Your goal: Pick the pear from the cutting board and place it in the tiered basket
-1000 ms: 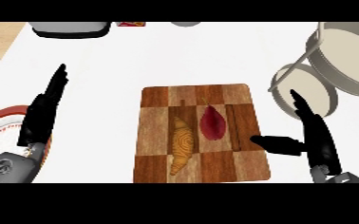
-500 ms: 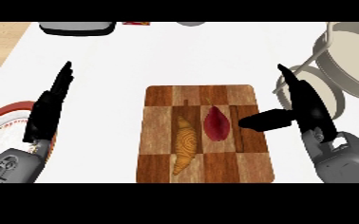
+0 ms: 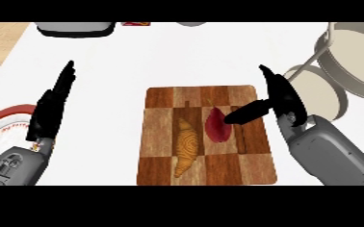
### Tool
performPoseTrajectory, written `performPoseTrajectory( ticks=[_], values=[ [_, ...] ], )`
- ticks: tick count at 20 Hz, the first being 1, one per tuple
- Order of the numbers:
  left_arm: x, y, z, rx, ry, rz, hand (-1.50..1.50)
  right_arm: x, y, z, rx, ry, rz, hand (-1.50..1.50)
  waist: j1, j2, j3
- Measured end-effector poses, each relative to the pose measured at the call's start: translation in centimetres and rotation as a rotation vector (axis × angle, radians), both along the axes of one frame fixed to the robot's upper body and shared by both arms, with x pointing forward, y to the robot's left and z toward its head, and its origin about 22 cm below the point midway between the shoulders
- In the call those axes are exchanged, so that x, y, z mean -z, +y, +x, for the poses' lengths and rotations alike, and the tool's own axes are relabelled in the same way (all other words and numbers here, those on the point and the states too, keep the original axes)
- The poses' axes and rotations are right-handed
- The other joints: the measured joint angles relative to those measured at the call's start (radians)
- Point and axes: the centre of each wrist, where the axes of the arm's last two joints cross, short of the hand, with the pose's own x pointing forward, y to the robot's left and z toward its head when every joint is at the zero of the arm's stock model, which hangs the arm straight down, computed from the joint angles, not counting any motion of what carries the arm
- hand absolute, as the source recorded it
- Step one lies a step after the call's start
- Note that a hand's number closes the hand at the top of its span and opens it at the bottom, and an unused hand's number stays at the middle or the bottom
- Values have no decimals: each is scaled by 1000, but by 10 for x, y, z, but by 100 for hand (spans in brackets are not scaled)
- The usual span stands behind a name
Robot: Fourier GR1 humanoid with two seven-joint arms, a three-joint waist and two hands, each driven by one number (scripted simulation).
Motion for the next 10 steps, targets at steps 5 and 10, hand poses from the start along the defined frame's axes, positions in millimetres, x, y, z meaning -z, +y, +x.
performPoseTrajectory(
  ticks=[5, 10],
  values=[
    [1, 1, -4, -8, -3, 3, 0, 12, 15, 4, -33, 43, -16, -150, -5, -4, 0],
    [0, 1, -5, -16, 1, 0, 0, 18, 29, 6, -68, 59, -54, -150, -10, -6, 1]
  ],
)
